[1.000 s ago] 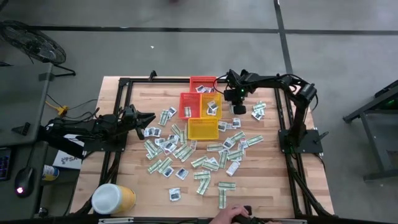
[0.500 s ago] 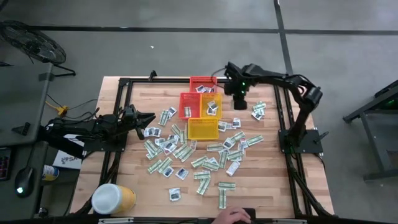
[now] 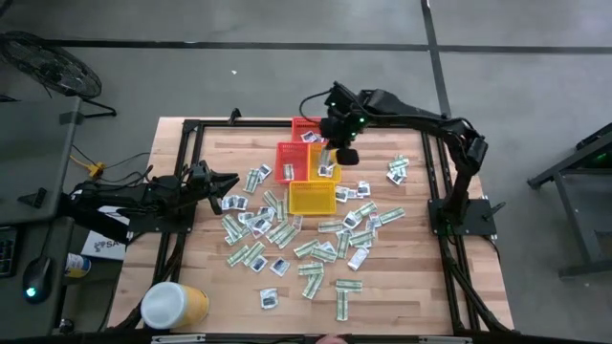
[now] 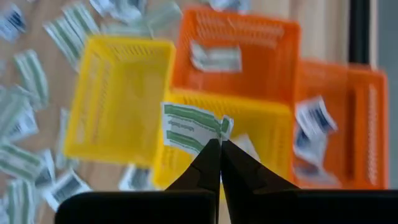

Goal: Pick & Place First Aid Supplies
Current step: Put the bandage into the bottom orange bin

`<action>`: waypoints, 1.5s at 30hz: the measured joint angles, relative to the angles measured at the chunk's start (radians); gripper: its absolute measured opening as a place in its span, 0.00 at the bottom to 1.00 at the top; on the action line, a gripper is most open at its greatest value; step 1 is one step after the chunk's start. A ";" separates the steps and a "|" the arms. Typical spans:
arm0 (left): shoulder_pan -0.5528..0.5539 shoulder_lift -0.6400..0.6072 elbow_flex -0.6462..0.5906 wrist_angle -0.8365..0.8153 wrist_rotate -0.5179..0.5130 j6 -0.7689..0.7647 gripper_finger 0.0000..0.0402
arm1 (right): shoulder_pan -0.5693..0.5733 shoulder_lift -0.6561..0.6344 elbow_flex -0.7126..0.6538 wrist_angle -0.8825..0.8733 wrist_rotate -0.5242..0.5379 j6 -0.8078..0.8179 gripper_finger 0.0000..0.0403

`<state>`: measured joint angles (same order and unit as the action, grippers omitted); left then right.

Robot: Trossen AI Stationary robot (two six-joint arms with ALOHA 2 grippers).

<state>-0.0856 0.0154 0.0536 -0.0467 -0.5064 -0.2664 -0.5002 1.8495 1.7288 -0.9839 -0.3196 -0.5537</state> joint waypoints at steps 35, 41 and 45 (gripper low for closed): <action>0.000 0.000 0.000 0.000 -0.001 0.000 0.18 | 0.040 0.546 0.511 -0.096 0.014 0.111 0.16; 0.000 0.000 0.000 0.000 -0.001 0.000 0.18 | 0.040 0.544 0.511 -0.095 0.014 0.167 0.29; 0.000 0.000 0.000 0.000 -0.001 0.000 0.18 | 0.036 0.515 0.510 -0.111 0.038 0.204 0.35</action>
<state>-0.0855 0.0154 0.0538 -0.0467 -0.5076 -0.2663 -0.4641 2.3648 2.2391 -1.0948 -0.2815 -0.3498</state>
